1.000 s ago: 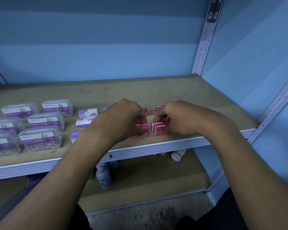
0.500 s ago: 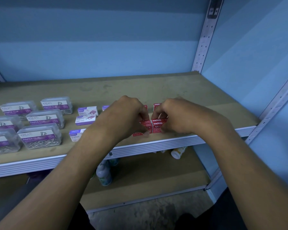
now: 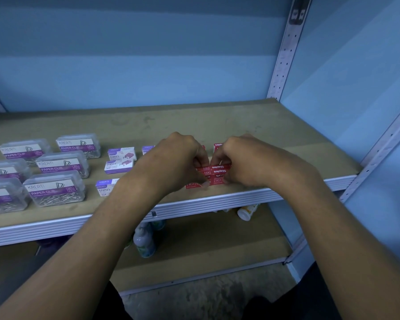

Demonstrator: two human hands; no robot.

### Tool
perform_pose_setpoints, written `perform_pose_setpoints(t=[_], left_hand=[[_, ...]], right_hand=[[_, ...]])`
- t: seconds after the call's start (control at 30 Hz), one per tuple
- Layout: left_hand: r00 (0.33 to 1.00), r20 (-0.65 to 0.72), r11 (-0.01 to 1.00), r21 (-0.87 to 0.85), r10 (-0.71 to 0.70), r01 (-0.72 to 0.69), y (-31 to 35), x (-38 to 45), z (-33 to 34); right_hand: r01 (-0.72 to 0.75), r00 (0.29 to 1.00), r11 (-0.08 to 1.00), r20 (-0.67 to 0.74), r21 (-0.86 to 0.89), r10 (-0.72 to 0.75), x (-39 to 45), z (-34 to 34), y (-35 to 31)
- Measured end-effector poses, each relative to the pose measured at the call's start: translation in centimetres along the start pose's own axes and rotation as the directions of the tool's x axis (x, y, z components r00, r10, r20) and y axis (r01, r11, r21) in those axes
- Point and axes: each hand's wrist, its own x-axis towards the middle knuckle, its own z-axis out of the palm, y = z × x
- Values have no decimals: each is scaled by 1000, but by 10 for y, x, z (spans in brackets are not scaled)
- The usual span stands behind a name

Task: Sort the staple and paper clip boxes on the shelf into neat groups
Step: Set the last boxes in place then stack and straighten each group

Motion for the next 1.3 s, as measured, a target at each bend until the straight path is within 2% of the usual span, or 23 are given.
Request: perform_pose_setpoints(t=[0.2,0.37,0.47,0.6,0.77,0.9,1.3], left_hand=[[1000,-15,998,-61,-4,3,-4,-3,-4],[990,-136,993,-115,-47,31,-6,-1,-10],[982,-172,993,-105,-77,60,-8,5,-6],[974,-197,992,-74,-114,102,-13,14,-2],[975,-169,989,-50,-147,140,-19,25,1],[985,-124,993,-8,-120,120,-20,32,6],[985,-124,992,-5,-124,124,-23,45,10]], right_hand=[[-4,1000,998,-21,62,5,-7,-6,0],[32,988,993,-156,116,-13,-6,-16,10],[54,979,985,-204,165,-20,-1,-15,15],[46,976,990,-217,135,-15,8,-11,23],[25,970,995,-243,100,0,21,-6,34],[29,970,992,-243,125,2,32,-3,39],[25,960,987,-278,156,19,50,7,44]])
